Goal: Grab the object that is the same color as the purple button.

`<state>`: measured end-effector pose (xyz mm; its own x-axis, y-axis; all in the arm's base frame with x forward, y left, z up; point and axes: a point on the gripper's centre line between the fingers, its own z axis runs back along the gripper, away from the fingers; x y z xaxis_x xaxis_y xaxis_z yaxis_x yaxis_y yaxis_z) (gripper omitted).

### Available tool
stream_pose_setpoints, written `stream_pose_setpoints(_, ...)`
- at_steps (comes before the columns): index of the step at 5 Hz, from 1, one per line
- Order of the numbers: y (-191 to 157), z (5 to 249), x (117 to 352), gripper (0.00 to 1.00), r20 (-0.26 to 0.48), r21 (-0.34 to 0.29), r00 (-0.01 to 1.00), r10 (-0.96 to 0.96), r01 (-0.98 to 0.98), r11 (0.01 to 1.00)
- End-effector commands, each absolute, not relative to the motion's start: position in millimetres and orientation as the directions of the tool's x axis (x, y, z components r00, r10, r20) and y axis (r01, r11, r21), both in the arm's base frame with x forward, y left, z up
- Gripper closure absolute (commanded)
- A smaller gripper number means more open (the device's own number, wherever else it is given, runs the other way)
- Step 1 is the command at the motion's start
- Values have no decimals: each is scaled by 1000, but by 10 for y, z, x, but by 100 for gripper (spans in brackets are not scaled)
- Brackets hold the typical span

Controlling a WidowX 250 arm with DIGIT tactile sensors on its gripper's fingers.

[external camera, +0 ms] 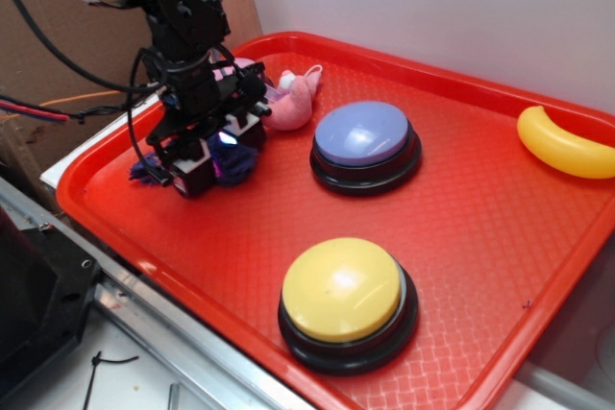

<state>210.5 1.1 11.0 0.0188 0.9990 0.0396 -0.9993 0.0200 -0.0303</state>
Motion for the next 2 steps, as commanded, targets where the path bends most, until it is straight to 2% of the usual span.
stream_pose_setpoints(1,-18,774,2152,100,85,-65,450,889,-888,455)
stream_pose_setpoints(2,-87,1041,2129,100,29,-51,658,753,-751,658)
